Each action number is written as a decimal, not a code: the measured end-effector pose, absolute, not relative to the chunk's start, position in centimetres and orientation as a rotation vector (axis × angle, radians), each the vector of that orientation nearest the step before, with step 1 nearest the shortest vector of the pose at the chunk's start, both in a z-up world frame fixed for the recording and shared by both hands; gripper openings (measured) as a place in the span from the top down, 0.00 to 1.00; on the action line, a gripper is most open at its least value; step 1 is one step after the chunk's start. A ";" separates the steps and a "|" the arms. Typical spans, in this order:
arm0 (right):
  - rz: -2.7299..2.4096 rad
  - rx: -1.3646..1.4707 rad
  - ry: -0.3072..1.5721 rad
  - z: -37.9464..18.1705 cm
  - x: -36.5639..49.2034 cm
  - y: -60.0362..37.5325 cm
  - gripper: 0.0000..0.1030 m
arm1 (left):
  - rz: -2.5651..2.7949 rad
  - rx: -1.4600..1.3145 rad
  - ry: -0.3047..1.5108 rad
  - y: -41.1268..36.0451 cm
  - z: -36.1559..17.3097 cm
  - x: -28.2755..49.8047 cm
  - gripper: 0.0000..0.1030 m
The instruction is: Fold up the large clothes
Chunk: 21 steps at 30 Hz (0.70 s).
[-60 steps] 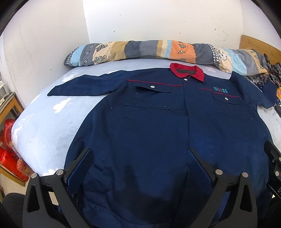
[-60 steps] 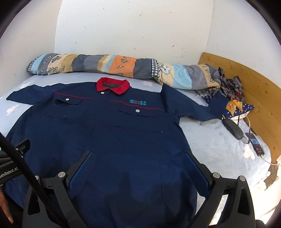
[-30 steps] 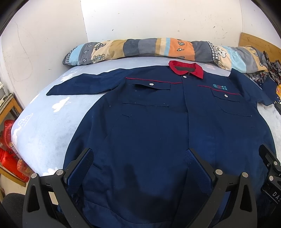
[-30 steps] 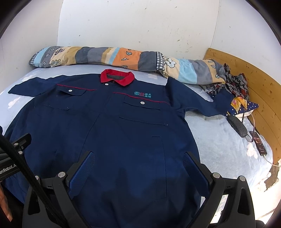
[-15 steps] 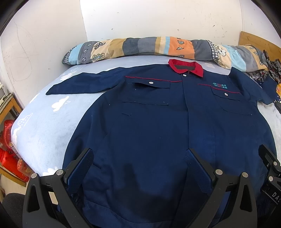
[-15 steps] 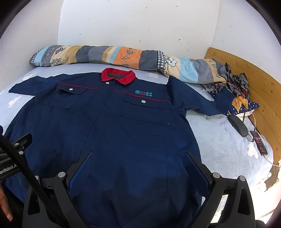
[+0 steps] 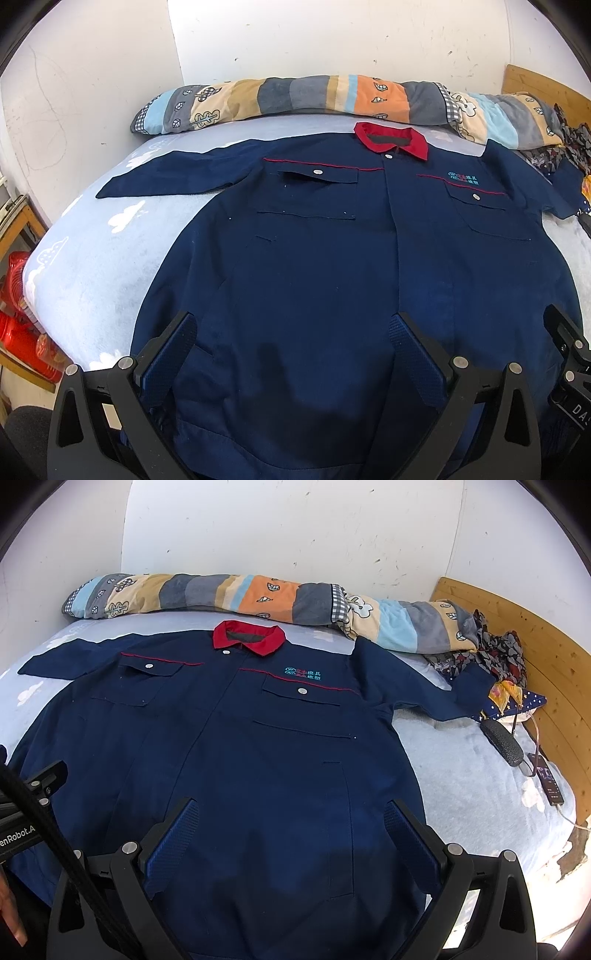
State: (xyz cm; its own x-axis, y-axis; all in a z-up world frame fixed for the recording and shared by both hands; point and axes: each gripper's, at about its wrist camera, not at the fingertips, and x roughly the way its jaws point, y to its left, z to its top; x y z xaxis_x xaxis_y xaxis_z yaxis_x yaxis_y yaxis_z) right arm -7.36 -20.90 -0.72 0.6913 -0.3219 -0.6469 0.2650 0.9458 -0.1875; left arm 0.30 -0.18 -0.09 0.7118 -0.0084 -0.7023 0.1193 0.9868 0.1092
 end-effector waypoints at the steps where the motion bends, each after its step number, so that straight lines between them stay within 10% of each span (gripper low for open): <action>1: -0.328 -0.081 0.739 -0.7 -7.4 -20.9 0.01 | -0.069 0.152 0.778 -0.2 -0.1 0.3 0.00; 21: -0.323 -0.068 0.739 -0.8 -7.5 -21.0 0.01 | -0.069 0.194 0.814 -0.2 0.0 0.1 0.00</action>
